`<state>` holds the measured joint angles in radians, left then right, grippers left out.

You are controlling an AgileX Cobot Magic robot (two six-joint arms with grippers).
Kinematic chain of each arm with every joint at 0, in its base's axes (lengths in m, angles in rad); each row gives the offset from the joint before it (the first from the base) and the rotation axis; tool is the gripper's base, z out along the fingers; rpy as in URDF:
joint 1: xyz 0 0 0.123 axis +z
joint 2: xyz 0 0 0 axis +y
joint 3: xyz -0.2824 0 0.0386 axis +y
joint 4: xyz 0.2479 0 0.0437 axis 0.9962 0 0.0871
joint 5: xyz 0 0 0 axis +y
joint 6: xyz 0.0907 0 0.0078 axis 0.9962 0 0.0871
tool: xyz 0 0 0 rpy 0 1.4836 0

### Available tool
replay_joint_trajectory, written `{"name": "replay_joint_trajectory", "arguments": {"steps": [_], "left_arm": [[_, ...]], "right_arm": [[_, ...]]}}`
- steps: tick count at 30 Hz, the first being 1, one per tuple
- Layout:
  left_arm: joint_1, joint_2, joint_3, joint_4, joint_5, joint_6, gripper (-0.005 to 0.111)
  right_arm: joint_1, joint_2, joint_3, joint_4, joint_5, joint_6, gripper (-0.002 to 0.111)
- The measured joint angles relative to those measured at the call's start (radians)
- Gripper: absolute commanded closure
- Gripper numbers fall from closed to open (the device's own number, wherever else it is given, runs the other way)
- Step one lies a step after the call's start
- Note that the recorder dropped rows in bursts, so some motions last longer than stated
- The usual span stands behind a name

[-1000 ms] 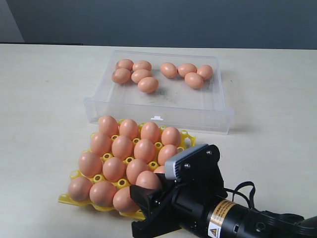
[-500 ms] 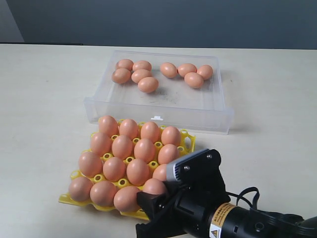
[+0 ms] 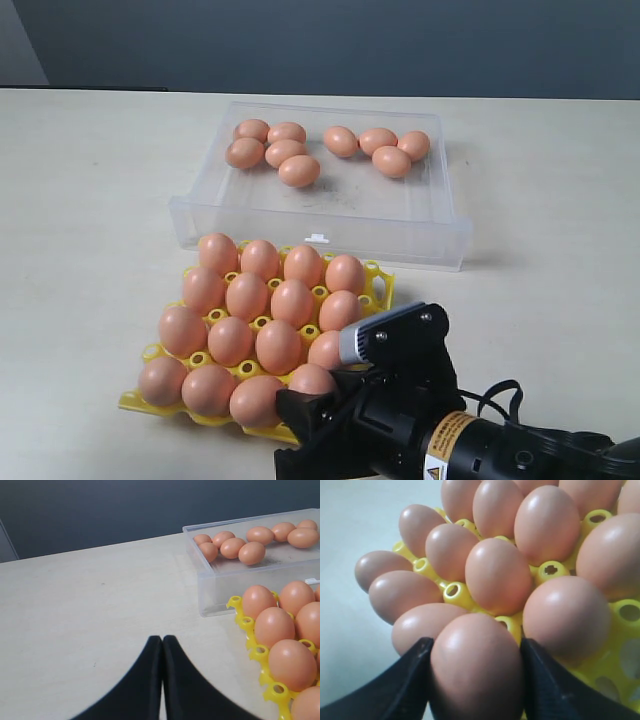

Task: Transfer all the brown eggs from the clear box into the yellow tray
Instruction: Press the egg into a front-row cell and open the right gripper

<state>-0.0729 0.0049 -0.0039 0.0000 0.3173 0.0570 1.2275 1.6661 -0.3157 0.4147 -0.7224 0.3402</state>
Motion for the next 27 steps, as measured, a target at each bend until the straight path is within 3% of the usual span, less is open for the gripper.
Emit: {"name": "replay_joint_trajectory", "arguments": {"steps": [3,11,17,19,27], "left_arm": [[0.0,0.0,0.0,0.0,0.0,0.0,0.106],[0.0,0.0,0.0,0.0,0.0,0.0,0.106],[0.0,0.0,0.0,0.0,0.0,0.0,0.106],[0.0,0.0,0.0,0.0,0.0,0.0,0.106],[0.0,0.0,0.0,0.0,0.0,0.0,0.106]], "right_arm": [[0.0,0.0,0.0,-0.002,0.0,0.001,0.047],[0.0,0.0,0.0,-0.004,-0.004,0.004,0.047],[0.0,-0.002,0.0,0.013,-0.104,0.004,0.049],[0.0,-0.012,0.0,0.038,-0.117,0.002,0.056],[0.0,-0.065,0.0,0.066,-0.068,-0.036,0.102]]}}
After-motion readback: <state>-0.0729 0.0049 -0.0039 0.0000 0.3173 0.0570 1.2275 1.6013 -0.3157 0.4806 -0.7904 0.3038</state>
